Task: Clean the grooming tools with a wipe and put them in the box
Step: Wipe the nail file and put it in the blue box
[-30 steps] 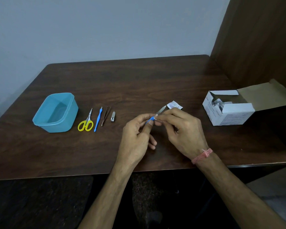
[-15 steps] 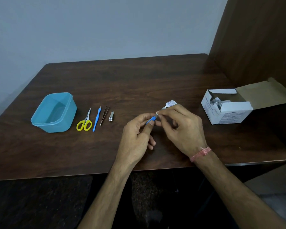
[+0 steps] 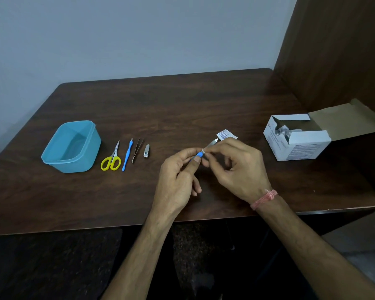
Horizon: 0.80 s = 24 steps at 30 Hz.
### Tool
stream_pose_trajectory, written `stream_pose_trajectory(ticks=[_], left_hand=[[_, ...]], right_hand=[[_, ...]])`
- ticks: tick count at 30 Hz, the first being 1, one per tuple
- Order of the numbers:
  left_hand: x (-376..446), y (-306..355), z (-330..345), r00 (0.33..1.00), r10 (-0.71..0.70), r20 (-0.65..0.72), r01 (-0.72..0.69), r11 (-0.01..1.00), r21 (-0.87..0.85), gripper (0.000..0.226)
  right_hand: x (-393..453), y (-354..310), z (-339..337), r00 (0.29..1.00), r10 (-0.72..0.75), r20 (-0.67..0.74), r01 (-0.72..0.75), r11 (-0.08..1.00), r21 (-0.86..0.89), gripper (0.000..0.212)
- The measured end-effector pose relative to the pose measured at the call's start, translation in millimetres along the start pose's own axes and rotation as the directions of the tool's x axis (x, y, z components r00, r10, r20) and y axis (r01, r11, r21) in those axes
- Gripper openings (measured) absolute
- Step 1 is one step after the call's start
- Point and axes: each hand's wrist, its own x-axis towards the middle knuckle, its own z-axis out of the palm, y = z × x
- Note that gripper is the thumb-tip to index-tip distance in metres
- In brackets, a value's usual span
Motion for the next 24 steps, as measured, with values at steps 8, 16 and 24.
stream_pose_trajectory(ticks=[8, 16, 24], left_hand=[[-1.4, 2.1, 0.1, 1.000, -0.006, -0.002, 0.006, 1.000, 0.014, 0.027], [-2.1, 2.3, 0.5, 1.000, -0.009, 0.005, 0.009, 0.999, 0.037, 0.027], [-1.7, 2.5, 0.6, 1.000, -0.010, 0.002, 0.010, 0.998, 0.067, 0.028]], right_hand=[[1.3, 1.3, -0.5, 0.999, 0.036, -0.034, -0.037, 0.999, -0.009, 0.008], [5.6, 8.1, -0.3, 0.979, 0.165, -0.123, -0.162, 0.986, 0.031, 0.011], [6.7, 8.2, -0.9, 0.971, 0.199, -0.135, -0.197, 0.980, 0.030, 0.011]])
